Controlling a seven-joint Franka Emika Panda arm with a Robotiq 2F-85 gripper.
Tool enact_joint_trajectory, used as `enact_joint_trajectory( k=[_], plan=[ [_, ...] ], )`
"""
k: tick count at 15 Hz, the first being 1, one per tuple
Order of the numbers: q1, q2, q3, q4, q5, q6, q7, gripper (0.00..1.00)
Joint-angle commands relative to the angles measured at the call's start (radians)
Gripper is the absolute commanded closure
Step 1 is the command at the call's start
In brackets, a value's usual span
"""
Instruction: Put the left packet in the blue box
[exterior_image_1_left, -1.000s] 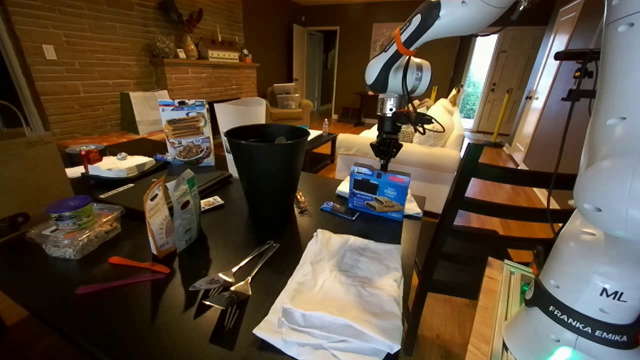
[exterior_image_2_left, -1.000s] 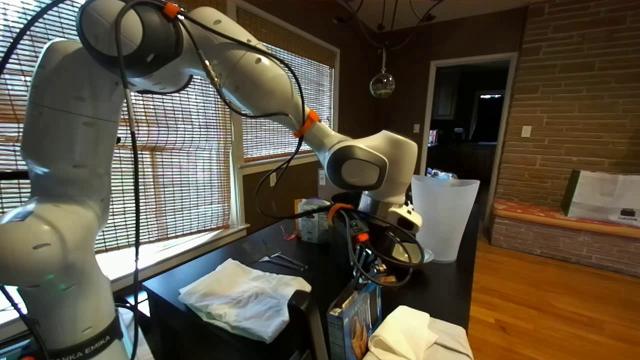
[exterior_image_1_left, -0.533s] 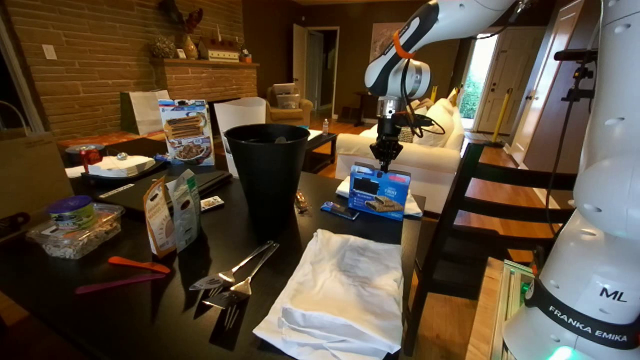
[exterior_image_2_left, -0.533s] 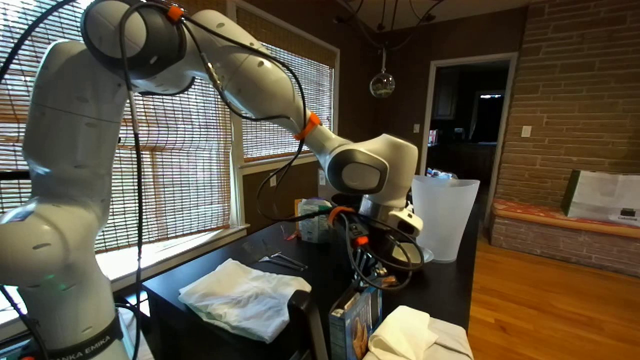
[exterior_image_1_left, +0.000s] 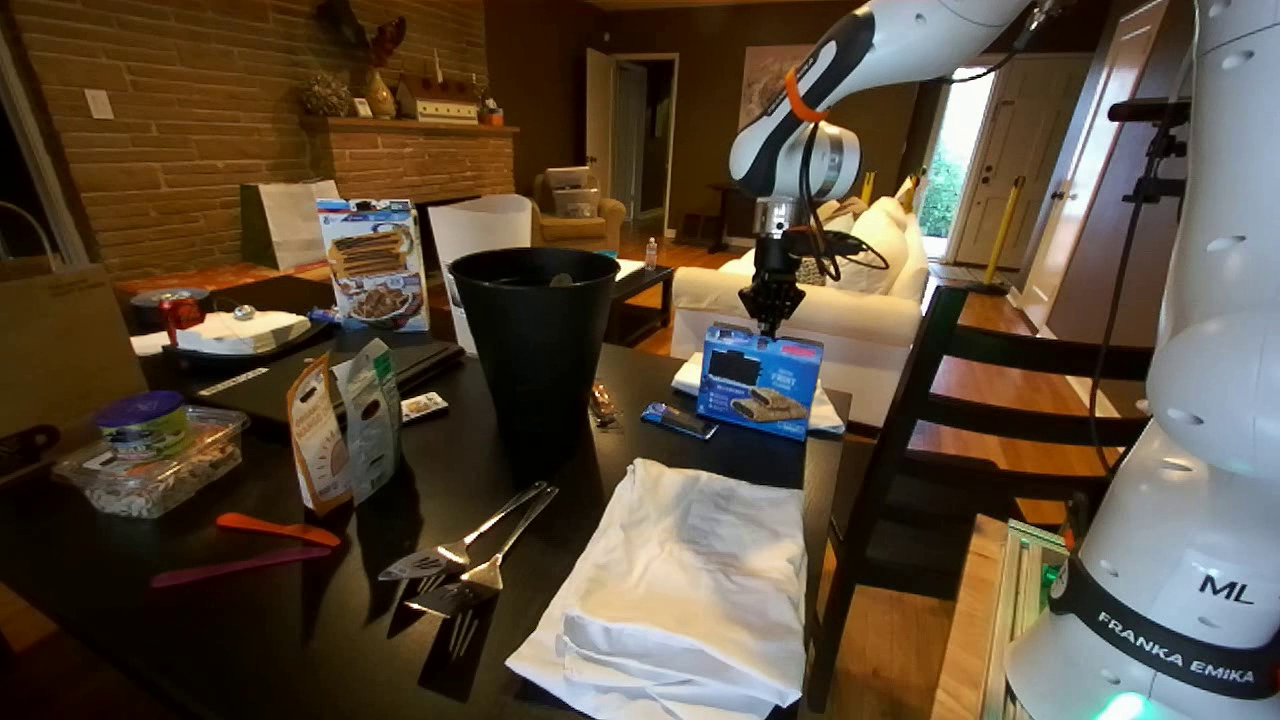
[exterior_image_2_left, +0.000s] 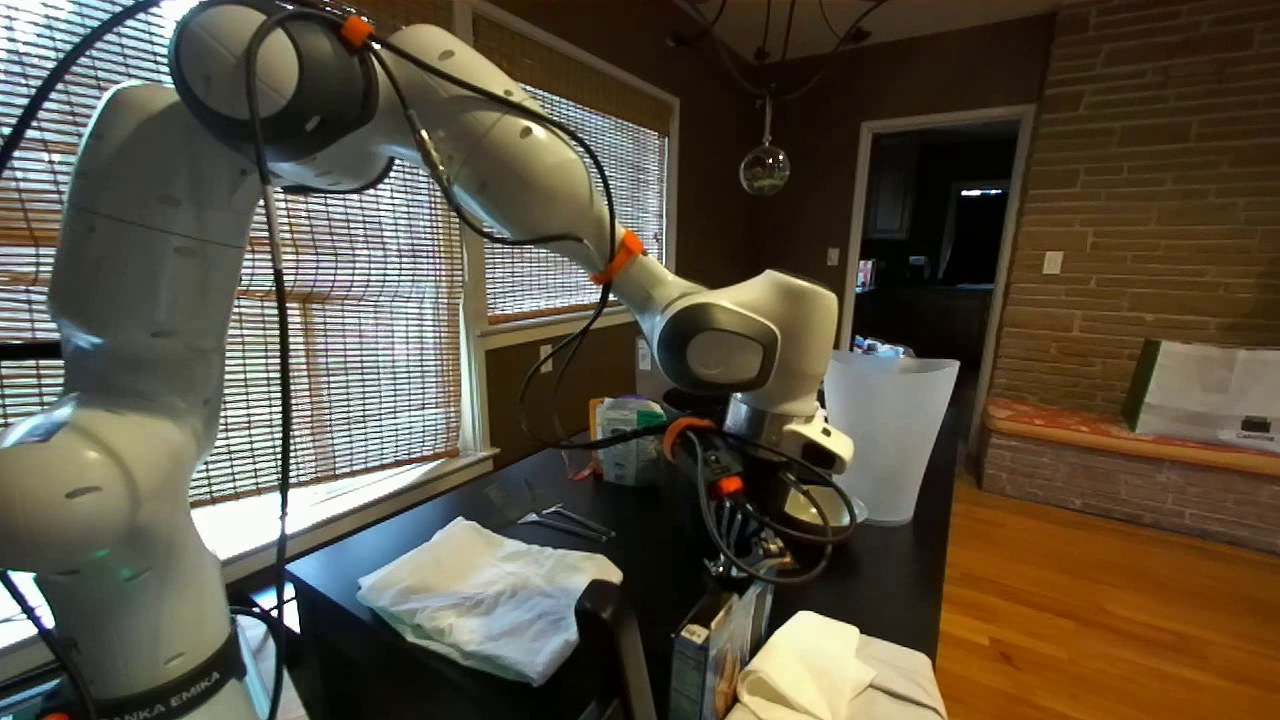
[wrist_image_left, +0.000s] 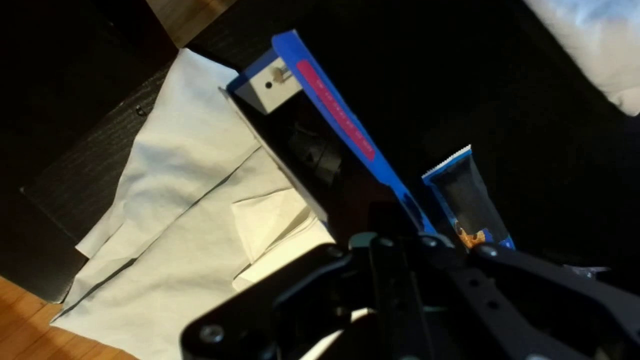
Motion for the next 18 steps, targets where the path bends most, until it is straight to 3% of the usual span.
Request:
enact_joint_trajectory(
  k=[1, 13, 14, 15, 18],
  plan=[
    [-0.003, -0.002, 0.006, 0.012, -0.009, 0.006, 0.015, 1.0],
    [0.006, -0.046, 0.016, 0.018, -0.006, 0.056, 0.01, 1.0],
    [0.007, -0.054, 0.017, 0.018, -0.001, 0.063, 0.011, 0.94],
    [0.009, -0.064, 0.019, 0.022, 0.0, 0.058, 0.013, 0.73],
    [0.019, -0.101, 0.016, 0.025, -0.022, 0.046, 0.006, 0.54]
  ],
)
